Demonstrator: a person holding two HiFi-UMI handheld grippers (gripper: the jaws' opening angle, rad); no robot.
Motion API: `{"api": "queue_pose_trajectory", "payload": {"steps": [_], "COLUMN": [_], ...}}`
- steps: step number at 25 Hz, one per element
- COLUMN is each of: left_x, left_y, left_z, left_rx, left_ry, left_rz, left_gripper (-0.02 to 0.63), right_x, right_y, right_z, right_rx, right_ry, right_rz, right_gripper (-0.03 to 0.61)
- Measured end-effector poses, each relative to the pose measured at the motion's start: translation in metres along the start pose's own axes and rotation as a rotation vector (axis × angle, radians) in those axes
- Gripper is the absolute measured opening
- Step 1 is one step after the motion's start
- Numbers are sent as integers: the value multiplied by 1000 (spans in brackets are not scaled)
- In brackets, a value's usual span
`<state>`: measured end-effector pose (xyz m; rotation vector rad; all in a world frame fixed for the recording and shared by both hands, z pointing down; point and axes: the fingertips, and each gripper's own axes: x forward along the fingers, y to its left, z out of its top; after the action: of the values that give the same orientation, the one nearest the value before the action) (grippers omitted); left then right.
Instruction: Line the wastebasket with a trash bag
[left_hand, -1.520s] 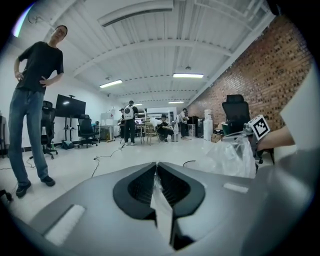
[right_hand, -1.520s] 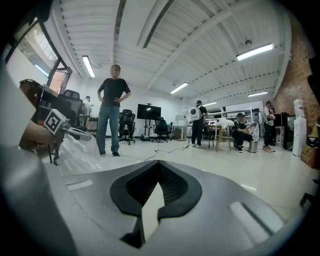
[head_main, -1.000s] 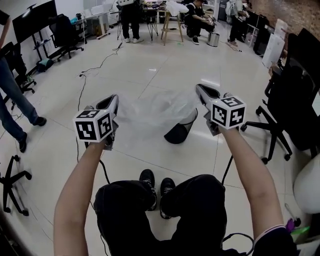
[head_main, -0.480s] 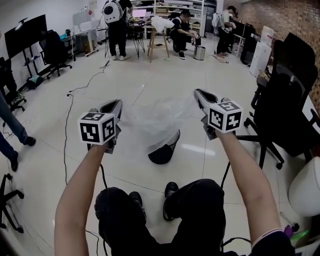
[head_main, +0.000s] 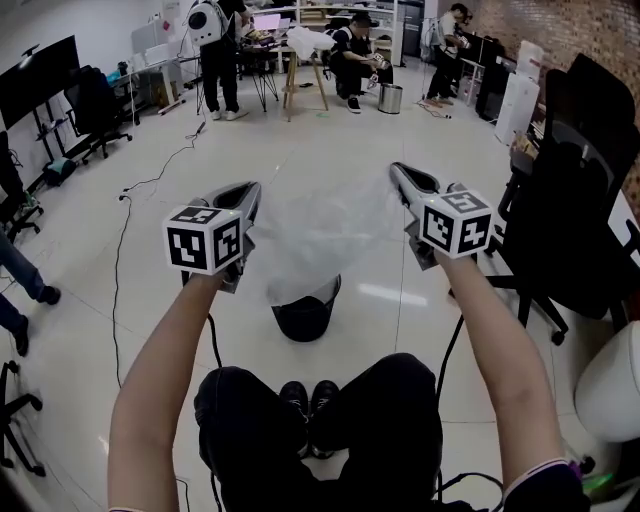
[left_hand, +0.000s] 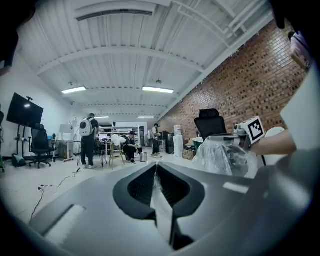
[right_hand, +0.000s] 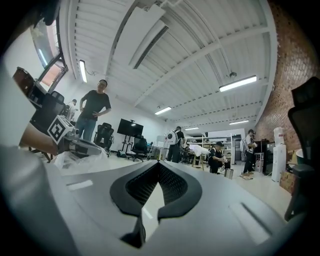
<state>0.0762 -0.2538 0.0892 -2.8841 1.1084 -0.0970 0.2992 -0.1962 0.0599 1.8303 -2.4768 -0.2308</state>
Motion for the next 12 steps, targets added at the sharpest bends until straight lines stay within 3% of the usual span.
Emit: {"api": "queue_pose_trajectory", "payload": {"steps": [12], "left_x": [54], "left_y": [2], "left_z": [-44], "left_rx": [-67], "left_ry": [33], "left_rz": [-34], "left_gripper": [11], "right_x": [32], "right_y": [-27], "right_z": [-46], "right_rx": [47], "right_ry": [28], "right_rz": [55], "right_gripper": [0]}}
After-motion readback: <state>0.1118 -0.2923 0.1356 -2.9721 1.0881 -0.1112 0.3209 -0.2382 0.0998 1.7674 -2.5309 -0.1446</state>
